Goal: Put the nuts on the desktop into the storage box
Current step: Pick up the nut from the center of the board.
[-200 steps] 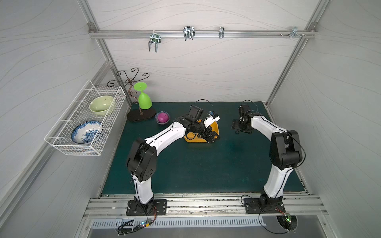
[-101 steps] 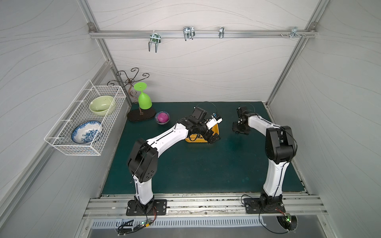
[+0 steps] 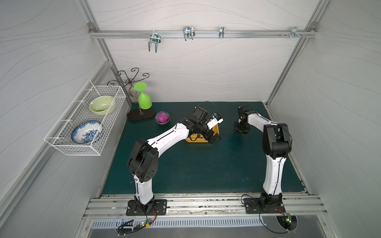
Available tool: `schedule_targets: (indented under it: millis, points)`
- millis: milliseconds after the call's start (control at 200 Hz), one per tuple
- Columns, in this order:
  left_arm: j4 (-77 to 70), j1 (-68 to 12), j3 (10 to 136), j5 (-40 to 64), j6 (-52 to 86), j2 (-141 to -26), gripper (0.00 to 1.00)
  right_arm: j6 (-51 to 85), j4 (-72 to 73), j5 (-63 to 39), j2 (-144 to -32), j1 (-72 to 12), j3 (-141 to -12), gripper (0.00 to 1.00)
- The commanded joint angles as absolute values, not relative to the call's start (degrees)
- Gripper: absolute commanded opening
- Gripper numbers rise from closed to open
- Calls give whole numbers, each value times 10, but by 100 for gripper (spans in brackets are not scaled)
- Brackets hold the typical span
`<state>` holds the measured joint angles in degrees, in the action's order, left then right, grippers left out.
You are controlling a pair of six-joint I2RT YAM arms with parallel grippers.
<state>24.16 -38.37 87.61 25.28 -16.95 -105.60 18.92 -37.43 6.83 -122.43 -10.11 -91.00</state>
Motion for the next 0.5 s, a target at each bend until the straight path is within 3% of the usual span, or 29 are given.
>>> schedule_targets:
  millis: [0, 45, 210, 490]
  points:
    - [243, -387, 908, 261, -177, -1065, 98, 178, -412, 72, -1245, -104, -914, 43]
    - [245, -387, 909, 260, -177, -1065, 98, 174, -413, 76, -1245, -106, -917, 42]
    - [250, -387, 912, 263, -177, -1064, 98, 166, -421, 81, -1244, -109, -924, 21]
    - [252, -387, 914, 261, -178, -1060, 98, 182, -430, 75, -1217, -115, -918, 19]
